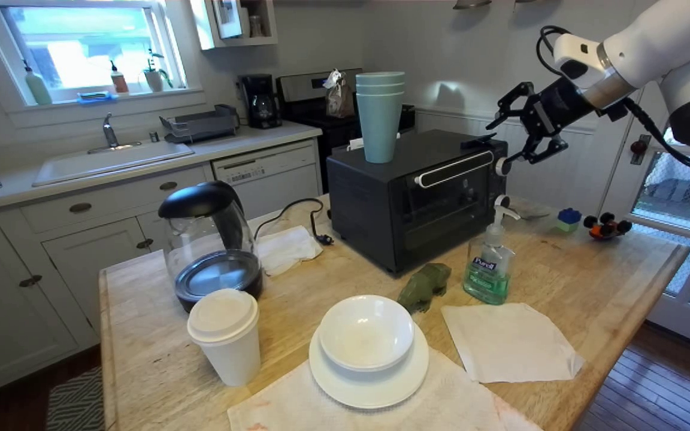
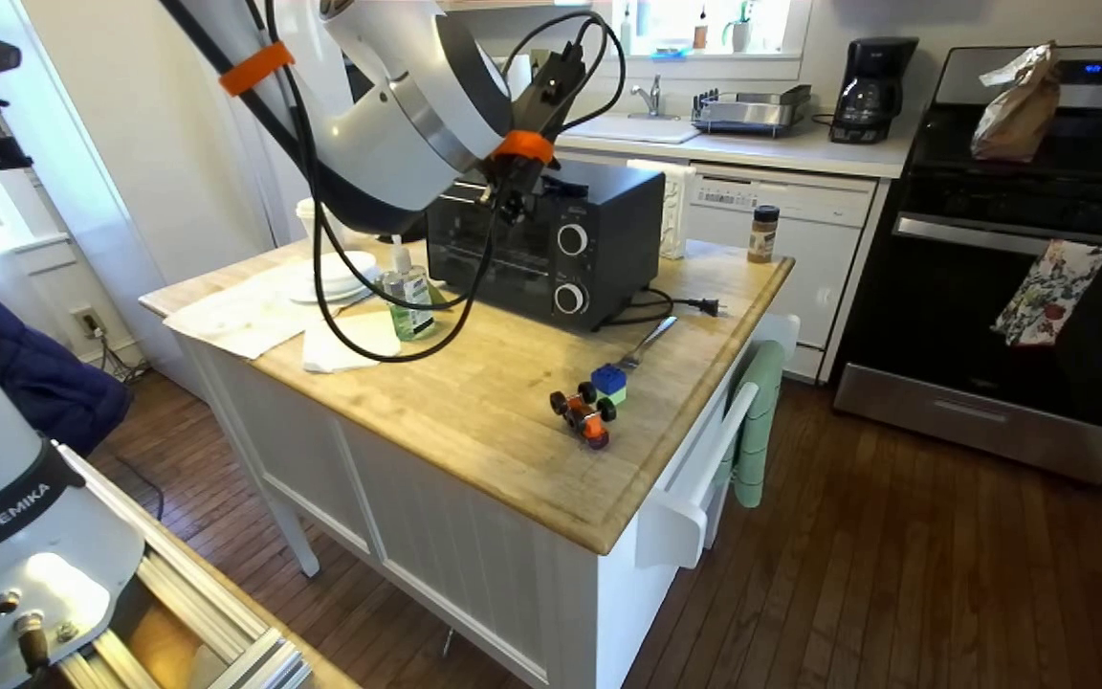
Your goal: Clip the clipper onto the oven handle
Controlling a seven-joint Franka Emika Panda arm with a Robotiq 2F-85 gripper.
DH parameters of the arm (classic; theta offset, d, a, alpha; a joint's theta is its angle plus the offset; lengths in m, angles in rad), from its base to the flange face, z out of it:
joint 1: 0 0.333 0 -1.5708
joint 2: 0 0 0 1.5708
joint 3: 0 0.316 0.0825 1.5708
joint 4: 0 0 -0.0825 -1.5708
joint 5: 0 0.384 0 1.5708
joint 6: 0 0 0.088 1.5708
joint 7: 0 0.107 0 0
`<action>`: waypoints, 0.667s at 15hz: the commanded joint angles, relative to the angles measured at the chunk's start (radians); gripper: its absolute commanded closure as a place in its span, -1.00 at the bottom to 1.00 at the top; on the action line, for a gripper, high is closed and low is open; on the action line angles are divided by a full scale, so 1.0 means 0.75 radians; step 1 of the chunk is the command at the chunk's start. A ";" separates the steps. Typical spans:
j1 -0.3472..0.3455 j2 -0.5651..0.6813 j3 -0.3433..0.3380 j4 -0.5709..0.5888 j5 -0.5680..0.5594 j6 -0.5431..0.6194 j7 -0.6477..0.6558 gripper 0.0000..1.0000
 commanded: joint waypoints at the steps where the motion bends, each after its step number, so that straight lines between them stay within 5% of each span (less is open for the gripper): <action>1: 0.010 0.006 -0.004 -0.018 0.065 0.032 -0.060 -0.05; 4: 0.011 0.006 -0.003 -0.020 0.084 0.038 -0.068 0.28; 10: 0.009 0.010 -0.005 -0.023 0.103 0.066 -0.085 0.27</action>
